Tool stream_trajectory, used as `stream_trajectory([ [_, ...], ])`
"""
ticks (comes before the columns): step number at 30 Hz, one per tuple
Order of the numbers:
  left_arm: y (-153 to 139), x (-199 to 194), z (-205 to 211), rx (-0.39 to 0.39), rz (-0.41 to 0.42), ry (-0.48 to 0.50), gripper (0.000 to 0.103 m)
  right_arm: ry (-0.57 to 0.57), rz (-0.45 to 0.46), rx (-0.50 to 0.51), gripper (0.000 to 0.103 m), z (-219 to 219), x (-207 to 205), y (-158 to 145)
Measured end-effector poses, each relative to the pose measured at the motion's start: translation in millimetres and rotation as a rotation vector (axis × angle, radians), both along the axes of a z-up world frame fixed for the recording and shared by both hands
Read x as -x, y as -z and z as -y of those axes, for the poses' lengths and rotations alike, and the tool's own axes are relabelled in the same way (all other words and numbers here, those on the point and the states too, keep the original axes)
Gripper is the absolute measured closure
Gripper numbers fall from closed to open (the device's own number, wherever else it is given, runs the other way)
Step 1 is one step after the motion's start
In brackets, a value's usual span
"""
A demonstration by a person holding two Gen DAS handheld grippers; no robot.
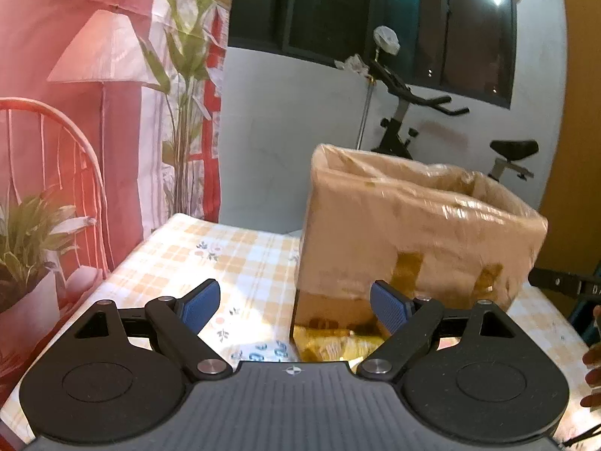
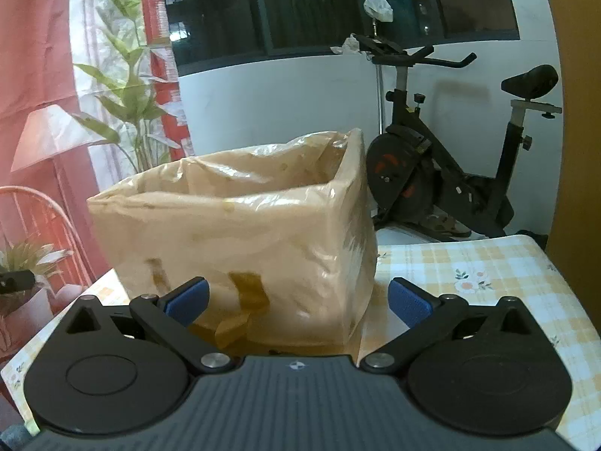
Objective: Organize snacks
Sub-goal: 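Move both grippers back down to the remaining snacks on the table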
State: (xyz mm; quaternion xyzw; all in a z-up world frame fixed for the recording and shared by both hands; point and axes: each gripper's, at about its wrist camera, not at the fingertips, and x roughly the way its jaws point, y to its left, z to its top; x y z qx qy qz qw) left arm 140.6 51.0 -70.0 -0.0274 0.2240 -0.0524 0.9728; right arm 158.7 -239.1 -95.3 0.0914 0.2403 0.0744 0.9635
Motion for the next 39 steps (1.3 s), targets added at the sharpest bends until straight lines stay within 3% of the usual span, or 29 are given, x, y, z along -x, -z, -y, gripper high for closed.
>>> stream_trajectory([
  [6, 10, 12, 2, 0.002, 0.001, -0.005, 0.015, -0.01, -0.012, -0.046, 0.0, 1, 15, 13],
  [13, 27, 26, 6, 0.049, -0.023, -0.02, 0.015, 0.034, 0.003, -0.026, 0.0, -1, 39, 26],
  [22, 51, 38, 9, 0.067, -0.089, -0.011, 0.016, 0.057, -0.033, 0.068, 0.0, -2, 54, 51],
  [33, 70, 37, 17, 0.085, -0.171, 0.049, 0.018, -0.008, -0.194, 0.062, 0.012, -15, 56, 95],
  [39, 77, 39, 28, 0.067, -0.187, 0.099, 0.018, 0.043, -0.241, 0.081, 0.017, -14, 40, 108],
])
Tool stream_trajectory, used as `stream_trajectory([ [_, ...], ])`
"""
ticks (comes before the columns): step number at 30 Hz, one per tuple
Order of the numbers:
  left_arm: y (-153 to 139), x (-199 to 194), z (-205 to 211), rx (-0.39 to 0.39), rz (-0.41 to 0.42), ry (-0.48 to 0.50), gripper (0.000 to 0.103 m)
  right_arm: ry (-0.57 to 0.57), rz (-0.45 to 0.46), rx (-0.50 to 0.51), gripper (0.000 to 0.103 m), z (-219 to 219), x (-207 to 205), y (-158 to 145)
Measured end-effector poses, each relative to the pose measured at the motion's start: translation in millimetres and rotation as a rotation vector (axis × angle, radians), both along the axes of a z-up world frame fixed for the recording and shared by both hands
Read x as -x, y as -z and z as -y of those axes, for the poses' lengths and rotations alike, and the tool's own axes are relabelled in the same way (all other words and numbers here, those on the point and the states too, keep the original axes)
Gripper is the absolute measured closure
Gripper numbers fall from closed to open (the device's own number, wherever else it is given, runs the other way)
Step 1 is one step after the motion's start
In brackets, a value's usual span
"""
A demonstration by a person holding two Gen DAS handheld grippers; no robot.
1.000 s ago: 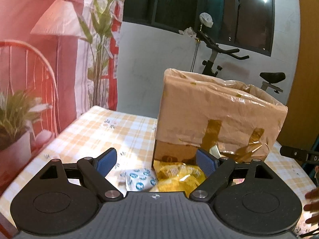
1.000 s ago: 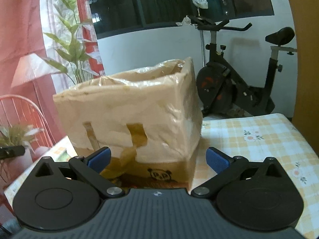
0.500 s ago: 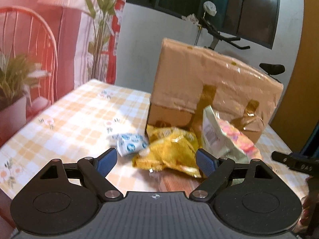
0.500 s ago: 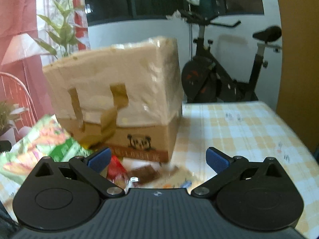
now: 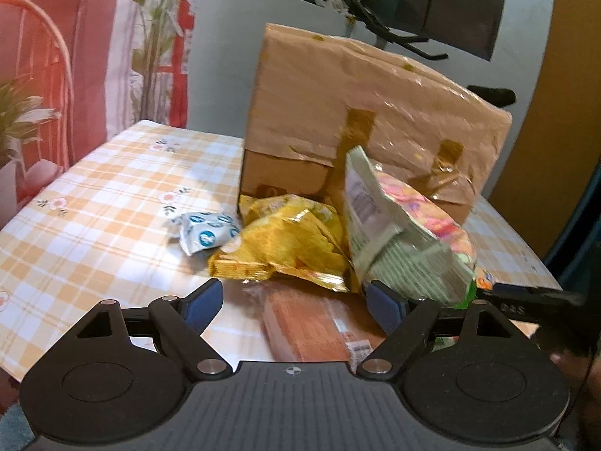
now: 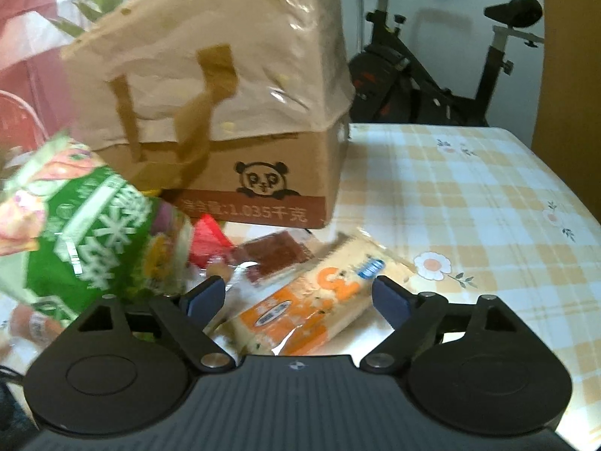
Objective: Organize snacks
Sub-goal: 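Move both grippers back down to the remaining snacks on the table, then grasp the orange-and-white bar with the right gripper while the left gripper grasps the blue-and-white pastry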
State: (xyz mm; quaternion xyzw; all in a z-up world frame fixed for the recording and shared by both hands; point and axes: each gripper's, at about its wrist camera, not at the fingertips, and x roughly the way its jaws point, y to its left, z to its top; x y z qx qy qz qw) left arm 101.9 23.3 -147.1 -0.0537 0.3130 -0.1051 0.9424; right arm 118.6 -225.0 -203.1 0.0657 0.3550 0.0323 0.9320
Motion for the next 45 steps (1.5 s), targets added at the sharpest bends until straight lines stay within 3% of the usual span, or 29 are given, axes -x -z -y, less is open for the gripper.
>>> stream_trajectory([
  [3, 3, 0, 4, -0.012, -0.011, 0.013, 0.018, -0.005, -0.009, -0.009, 0.027, 1, -4, 5],
  [6, 5, -2, 6, -0.018, -0.029, 0.018, 0.018, -0.052, 0.012, 0.015, 0.045, -4, -2, 8],
  [10, 10, -5, 10, -0.036, -0.06, 0.025, 0.018, -0.082, 0.04, 0.022, 0.051, -6, 1, 8],
  [20, 16, -7, 17, -0.061, -0.094, 0.043, 0.018, -0.076, 0.05, -0.01, 0.052, 0, 5, 10],
  [28, 15, -9, 7, -0.052, -0.101, -0.024, 0.018, -0.077, 0.053, -0.005, 0.052, -1, 4, 11],
  [34, 17, -10, 14, -0.051, -0.107, 0.021, 0.018, -0.077, 0.053, -0.004, 0.052, -1, 4, 12],
  [39, 22, -16, 24, -0.095, -0.097, 0.046, 0.018, -0.078, 0.053, -0.002, 0.052, -1, 4, 12],
  [45, 23, -23, 8, -0.053, -0.144, -0.01, 0.017, -0.079, 0.053, -0.006, 0.052, 0, 4, 12],
])
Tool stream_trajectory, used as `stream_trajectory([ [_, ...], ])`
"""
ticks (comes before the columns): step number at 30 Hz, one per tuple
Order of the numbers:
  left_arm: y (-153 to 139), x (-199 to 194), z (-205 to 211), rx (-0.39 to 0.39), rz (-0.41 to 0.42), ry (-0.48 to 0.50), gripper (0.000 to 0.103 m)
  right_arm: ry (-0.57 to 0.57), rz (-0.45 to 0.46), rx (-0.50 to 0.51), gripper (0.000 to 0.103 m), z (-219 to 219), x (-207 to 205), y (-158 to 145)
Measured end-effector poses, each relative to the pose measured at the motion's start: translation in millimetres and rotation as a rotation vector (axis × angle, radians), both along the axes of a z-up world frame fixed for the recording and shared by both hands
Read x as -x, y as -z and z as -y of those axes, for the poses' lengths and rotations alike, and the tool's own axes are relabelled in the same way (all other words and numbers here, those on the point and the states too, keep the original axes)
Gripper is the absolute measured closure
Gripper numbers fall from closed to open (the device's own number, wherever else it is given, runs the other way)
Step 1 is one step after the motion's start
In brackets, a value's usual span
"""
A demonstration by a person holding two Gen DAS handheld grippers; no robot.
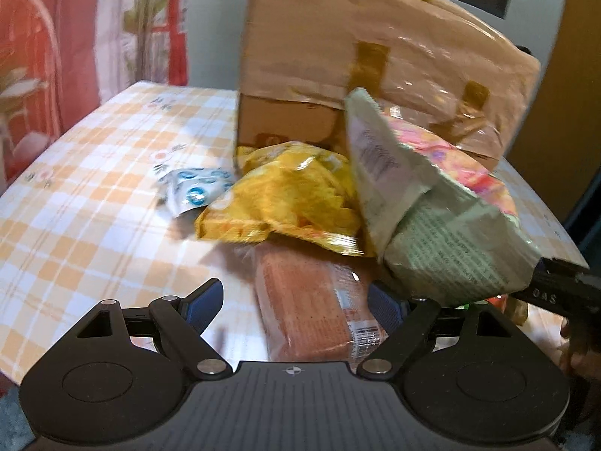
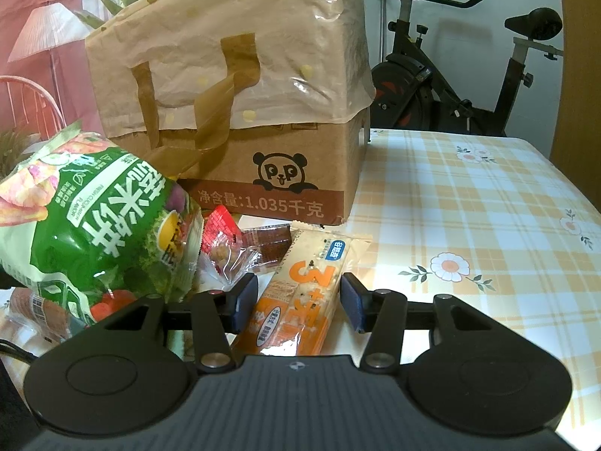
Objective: Organize snacks
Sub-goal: 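Grasp the orange-and-white bar with the right gripper while the left gripper grasps the blue-and-white pastry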
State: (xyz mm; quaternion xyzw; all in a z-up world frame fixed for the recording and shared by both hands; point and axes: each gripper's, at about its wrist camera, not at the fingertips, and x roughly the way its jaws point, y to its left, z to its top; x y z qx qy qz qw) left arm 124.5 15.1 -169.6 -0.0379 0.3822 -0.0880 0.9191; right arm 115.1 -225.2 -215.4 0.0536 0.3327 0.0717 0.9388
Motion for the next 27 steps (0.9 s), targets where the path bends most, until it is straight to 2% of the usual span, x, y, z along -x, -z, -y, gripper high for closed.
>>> stream_trajectory([
  [3, -5, 0, -9, -0.002, -0.007, 0.001, 0.018, 0.0, 0.0, -0.001, 0.052, 1, 0, 0],
  [7, -10, -5, -18, 0.018, -0.051, 0.048, 0.018, 0.001, -0.002, -0.006, 0.052, 1, 0, 0],
  [11, -20, -3, -29, 0.002, -0.015, 0.07, 0.017, 0.001, -0.003, -0.009, 0.052, 1, 0, 0],
  [13, -21, -3, -38, 0.017, 0.007, 0.046, 0.017, 0.002, -0.003, -0.011, 0.052, 1, 0, 0],
  [17, -20, -13, -59, 0.041, 0.03, -0.06, 0.017, 0.002, -0.005, -0.015, 0.051, 1, -1, 1],
  [22, -30, -47, -87, 0.13, 0.089, -0.147, 0.019, 0.002, -0.007, -0.017, 0.051, 1, -1, 1],
  [24, -31, -71, -92, 0.146, 0.117, -0.142, 0.035, 0.001, -0.008, -0.017, 0.051, 0, -1, 1],
  [25, -29, -83, -93, 0.138, 0.113, -0.132, 0.038, 0.0, -0.009, -0.016, 0.051, 0, -1, 1],
  [27, -24, -108, -89, 0.074, 0.091, -0.109, 0.044, -0.001, -0.012, -0.014, 0.051, 0, -2, 1],
])
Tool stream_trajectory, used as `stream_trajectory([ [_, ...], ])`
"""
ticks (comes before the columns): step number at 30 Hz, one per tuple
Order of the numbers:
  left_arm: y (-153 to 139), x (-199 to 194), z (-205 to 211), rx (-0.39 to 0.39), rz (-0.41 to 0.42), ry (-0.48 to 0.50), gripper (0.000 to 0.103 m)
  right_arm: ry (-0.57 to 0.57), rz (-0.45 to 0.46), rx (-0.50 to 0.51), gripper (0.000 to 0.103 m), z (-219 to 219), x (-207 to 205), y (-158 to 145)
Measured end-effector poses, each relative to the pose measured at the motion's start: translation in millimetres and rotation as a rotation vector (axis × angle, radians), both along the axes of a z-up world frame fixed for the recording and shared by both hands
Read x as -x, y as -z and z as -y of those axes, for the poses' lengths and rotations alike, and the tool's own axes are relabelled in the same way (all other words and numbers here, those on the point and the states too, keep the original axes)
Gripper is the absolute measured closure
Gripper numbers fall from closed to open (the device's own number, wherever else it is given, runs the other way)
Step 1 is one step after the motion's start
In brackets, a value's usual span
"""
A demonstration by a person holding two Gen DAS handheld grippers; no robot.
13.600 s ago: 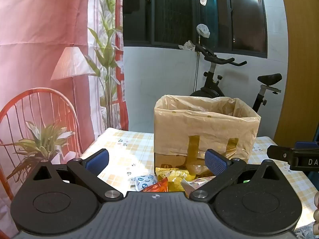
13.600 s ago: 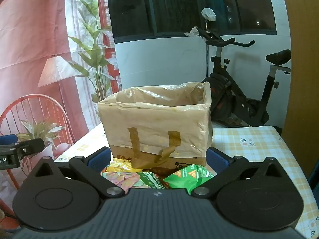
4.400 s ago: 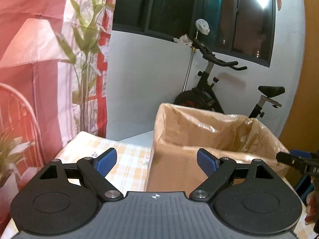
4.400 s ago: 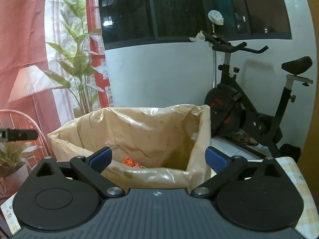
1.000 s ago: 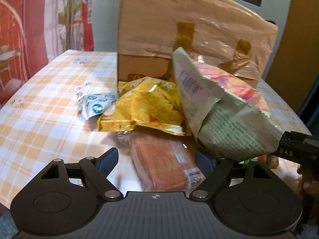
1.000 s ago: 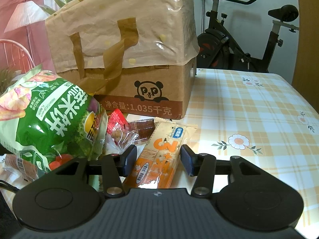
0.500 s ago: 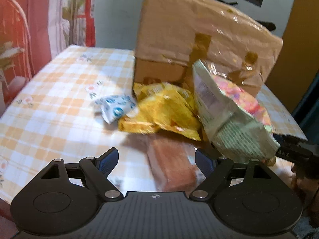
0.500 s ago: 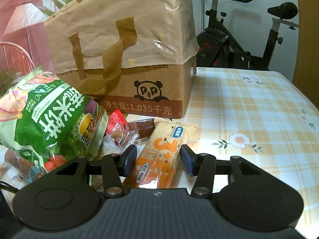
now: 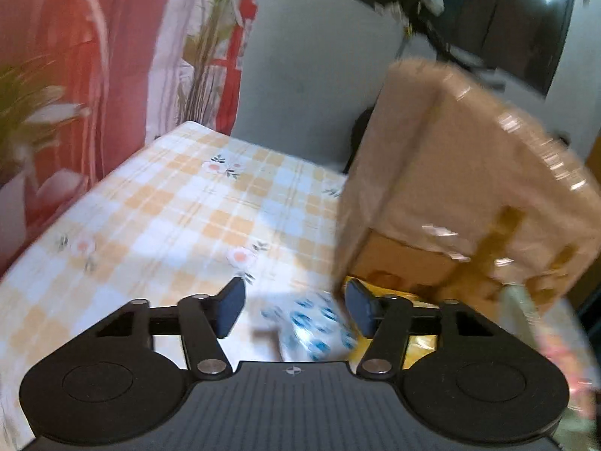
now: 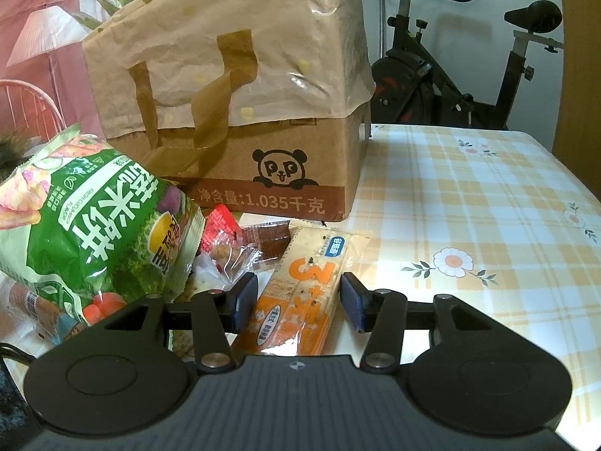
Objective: Organize snacks
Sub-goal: 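Grasp the orange-and-white bar with the right gripper while the left gripper grasps the blue-and-white pastry, then lift both snacks and carry them over the box opening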
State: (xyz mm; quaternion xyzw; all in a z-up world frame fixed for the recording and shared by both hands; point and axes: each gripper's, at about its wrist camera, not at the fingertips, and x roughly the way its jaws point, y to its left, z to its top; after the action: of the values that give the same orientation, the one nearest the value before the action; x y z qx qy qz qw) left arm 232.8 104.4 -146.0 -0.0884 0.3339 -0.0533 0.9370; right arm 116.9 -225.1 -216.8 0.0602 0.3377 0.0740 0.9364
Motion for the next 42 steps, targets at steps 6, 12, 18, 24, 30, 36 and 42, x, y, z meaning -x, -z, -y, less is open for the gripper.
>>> stream_trajectory([
  [6, 19, -41, 9, -0.132, -0.054, 0.186, 0.04, -0.002, -0.007, -0.004, 0.051, 0, -2, 1],
  [12, 41, -48, 4, 0.006, -0.14, 0.2, 0.04, -0.002, -0.014, -0.009, 0.051, 0, -4, 2],
  [18, 42, -26, 4, 0.012, -0.155, 0.25, 0.04, -0.002, -0.018, -0.013, 0.051, 1, -5, 3],
  [24, 41, -2, 9, -0.116, -0.124, 0.276, 0.04, -0.001, -0.022, -0.014, 0.051, 0, -5, 3],
  [30, 45, -8, 22, -0.247, -0.12, 0.297, 0.035, -0.002, -0.023, -0.016, 0.051, 0, -5, 3],
  [36, 49, -20, 30, -0.299, -0.119, 0.273, 0.035, -0.002, -0.024, -0.016, 0.051, 0, -5, 3],
  [42, 48, -13, 19, -0.224, -0.124, 0.215, 0.055, -0.002, -0.023, -0.017, 0.051, 0, -5, 3],
])
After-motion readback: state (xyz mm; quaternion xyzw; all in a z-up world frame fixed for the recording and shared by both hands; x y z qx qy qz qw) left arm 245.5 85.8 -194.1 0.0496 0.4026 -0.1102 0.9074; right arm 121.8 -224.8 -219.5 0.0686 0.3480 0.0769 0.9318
